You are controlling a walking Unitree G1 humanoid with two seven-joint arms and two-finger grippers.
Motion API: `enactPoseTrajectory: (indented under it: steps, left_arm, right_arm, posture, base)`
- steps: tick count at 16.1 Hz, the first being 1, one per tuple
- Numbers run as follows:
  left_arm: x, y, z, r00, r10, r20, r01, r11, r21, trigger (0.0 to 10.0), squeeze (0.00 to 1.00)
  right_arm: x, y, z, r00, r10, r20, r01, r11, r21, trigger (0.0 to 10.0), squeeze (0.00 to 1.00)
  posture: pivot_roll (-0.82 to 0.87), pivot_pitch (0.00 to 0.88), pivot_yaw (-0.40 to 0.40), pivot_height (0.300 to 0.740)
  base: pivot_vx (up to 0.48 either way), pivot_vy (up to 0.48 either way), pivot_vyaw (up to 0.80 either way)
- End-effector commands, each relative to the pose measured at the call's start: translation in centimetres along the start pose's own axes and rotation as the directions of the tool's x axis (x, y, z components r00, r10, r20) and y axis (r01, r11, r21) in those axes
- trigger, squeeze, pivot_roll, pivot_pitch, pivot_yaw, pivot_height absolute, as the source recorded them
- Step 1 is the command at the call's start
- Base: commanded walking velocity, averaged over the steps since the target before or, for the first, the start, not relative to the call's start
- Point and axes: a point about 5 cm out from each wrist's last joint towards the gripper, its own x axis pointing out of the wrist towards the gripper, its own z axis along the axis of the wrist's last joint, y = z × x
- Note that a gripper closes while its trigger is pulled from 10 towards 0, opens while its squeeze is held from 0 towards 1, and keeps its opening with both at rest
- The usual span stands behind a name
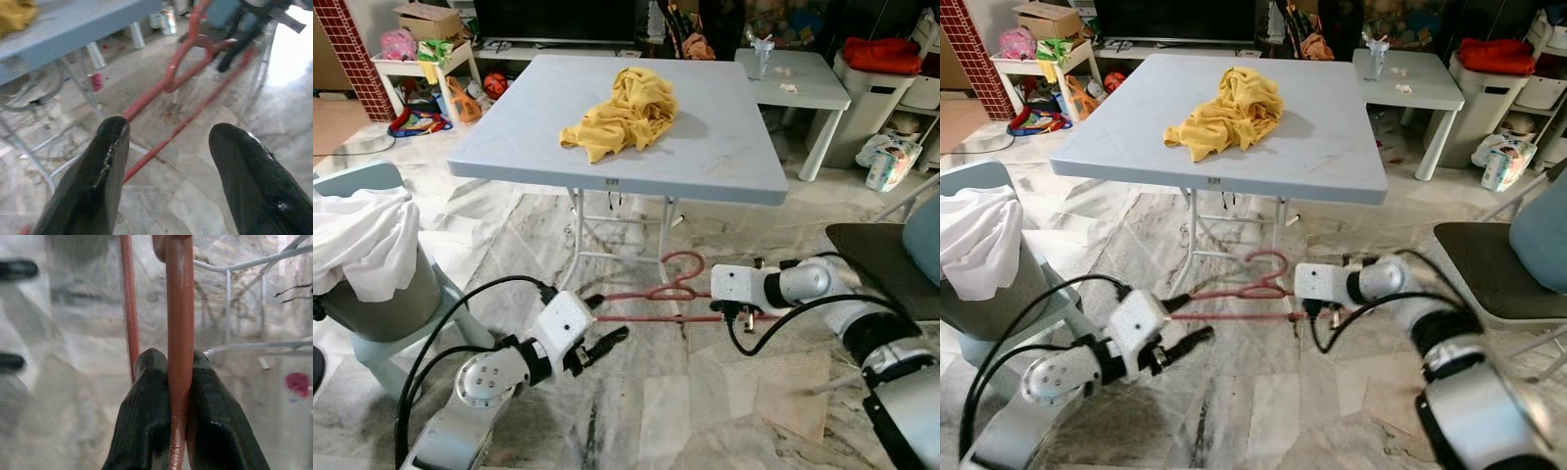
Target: Hang hanger
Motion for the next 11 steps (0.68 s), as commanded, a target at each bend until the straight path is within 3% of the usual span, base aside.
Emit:
enactPoseTrajectory:
  steps: [1, 2, 3, 8, 10, 11]
  left_arm:
    - [-0.2, 0.1, 0.3, 0.999, 0.026, 0.022, -0.026, 1.000, 0.005, 10.0, 1.00]
    - [-0.1, -0.2, 0.3, 0.998, 0.048, 0.037, -0.048, 0.999, -0.010, 10.0, 1.00]
    - [0.0, -0.3, 0.2, 0.998, 0.051, 0.040, -0.051, 0.999, -0.002, 10.0, 1.00]
    - [0.2, -0.5, 0.5, 0.997, 0.040, 0.063, -0.040, 0.999, 0.003, 10.0, 1.00]
    - [0.2, -0.4, 0.5, 0.995, 0.062, 0.080, -0.062, 0.998, -0.007, 10.0, 1.00]
    - [0.2, 0.0, 0.5, 0.988, 0.122, 0.098, -0.119, 0.992, -0.034, 10.0, 1.00]
  right_arm:
    - [-0.3, -0.3, -0.2, 0.999, -0.032, 0.019, 0.030, 0.997, 0.070, 0.0, 0.00]
    - [0.3, 0.0, -0.4, 0.996, -0.075, 0.051, 0.063, 0.975, 0.211, 0.0, 0.00]
    - [0.5, 0.1, -0.4, 0.994, -0.093, 0.063, 0.074, 0.962, 0.263, 0.0, 0.00]
    - [0.9, 0.7, -0.5, 0.992, -0.104, 0.064, 0.080, 0.951, 0.298, 0.0, 0.00]
    - [1.0, 0.7, -0.6, 0.988, -0.142, 0.055, 0.115, 0.931, 0.346, 0.0, 0.00]
    - [1.1, 0.4, -0.6, 0.980, -0.196, 0.047, 0.160, 0.901, 0.404, 0.0, 0.00]
  posture:
    - [-0.02, 0.000, -0.036, 0.740]
    - [-0.01, 0.000, -0.036, 0.740]
    - [-0.01, 0.000, -0.034, 0.740]
    - [-0.02, 0.000, -0.024, 0.740]
    - [-0.02, 0.000, -0.021, 0.740]
    - [-0.02, 0.000, -0.021, 0.740]
  base:
    - [0.000, 0.000, 0.00]
    - [0.000, 0.000, 0.00]
    - [0.000, 0.000, 0.00]
    - [0.000, 0.000, 0.00]
    - [0.000, 0.000, 0.00]
    - [0.000, 0.000, 0.00]
